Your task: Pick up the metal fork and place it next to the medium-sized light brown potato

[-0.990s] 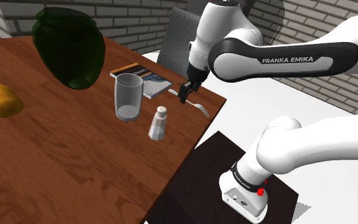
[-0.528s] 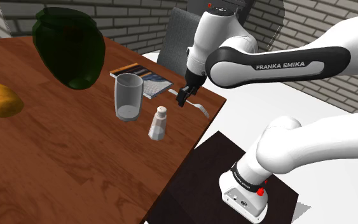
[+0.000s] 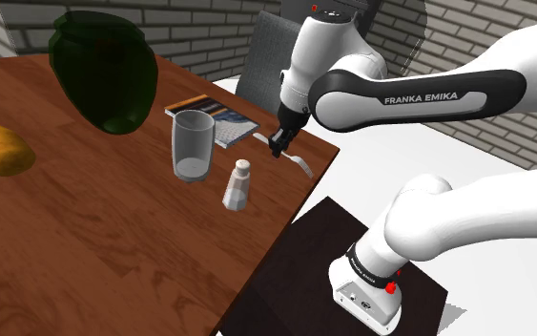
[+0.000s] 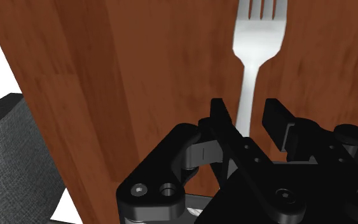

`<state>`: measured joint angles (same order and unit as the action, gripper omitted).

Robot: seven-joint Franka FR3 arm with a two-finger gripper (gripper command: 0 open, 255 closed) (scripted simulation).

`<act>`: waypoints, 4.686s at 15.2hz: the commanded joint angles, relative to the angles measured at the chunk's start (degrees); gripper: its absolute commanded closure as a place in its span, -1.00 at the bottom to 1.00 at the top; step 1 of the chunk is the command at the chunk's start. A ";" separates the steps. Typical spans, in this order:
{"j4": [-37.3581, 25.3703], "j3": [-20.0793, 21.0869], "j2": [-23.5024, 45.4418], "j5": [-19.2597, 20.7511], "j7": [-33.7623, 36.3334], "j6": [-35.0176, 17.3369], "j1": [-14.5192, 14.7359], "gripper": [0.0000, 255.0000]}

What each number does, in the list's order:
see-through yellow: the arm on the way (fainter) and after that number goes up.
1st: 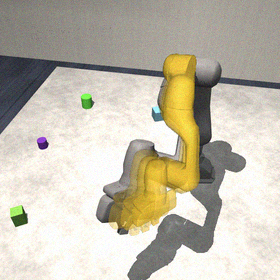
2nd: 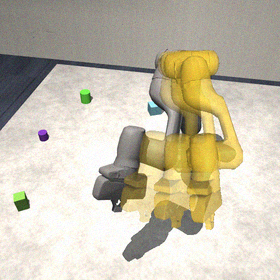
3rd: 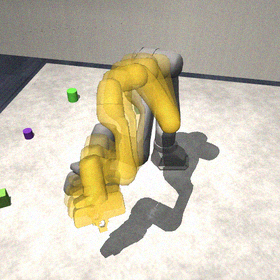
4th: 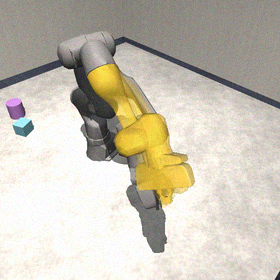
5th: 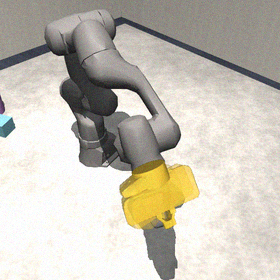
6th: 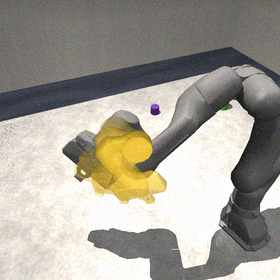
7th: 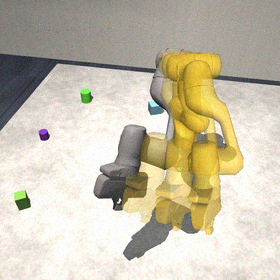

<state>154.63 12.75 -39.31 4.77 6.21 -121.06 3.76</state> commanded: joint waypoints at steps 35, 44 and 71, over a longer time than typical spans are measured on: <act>-22.17 3.34 2.08 -2.00 1.90 20.58 0.79 1.00; -33.77 14.91 14.05 -3.18 14.84 21.66 1.70 1.00; -102.04 29.79 76.43 30.95 49.57 45.30 31.51 1.00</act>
<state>50.96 42.36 37.50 35.98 55.30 -74.70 35.91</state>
